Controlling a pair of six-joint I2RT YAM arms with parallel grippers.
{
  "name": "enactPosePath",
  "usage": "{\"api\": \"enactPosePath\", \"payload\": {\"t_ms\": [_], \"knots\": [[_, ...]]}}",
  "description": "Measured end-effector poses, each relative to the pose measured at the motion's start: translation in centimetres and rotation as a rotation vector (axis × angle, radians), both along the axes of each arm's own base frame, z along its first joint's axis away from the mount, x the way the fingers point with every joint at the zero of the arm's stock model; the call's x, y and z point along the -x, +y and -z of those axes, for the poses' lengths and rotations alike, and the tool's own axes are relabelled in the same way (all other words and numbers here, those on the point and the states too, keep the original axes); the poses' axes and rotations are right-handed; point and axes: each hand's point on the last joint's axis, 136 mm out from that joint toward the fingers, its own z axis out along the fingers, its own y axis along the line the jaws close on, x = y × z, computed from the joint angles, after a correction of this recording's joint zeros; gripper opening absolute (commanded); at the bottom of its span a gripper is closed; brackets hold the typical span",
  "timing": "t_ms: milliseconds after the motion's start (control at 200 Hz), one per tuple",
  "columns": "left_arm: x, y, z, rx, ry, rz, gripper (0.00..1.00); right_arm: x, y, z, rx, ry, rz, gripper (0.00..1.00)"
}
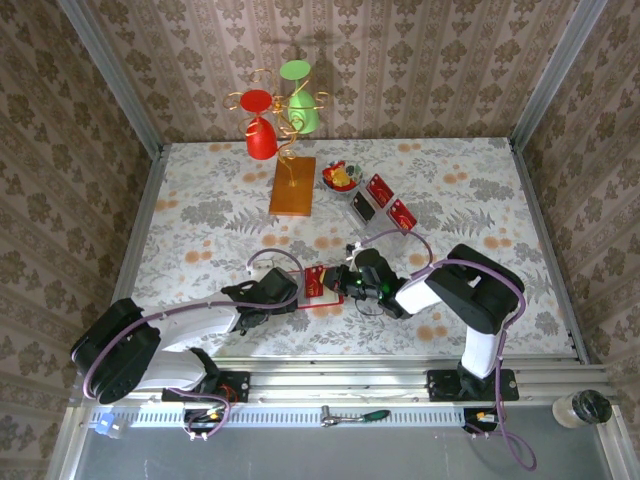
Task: Put the credit cards into the card holder
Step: Insert the credit card into the card slot.
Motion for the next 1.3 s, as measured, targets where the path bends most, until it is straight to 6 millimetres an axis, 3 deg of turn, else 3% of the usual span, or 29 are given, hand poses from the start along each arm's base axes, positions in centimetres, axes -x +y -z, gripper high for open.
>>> {"api": "enactPosePath", "payload": {"t_ms": [945, 1300], "knots": [[0.0, 0.0, 0.0, 0.0, 0.0, -0.001, 1.0, 1.4, -0.1, 0.7, -0.001, 0.018, -0.029, 0.0], [0.0, 0.0, 0.1, 0.002, 0.0, -0.003, 1.0, 1.2, 1.2, 0.7, 0.001, 0.024, -0.057, 0.0]]}}
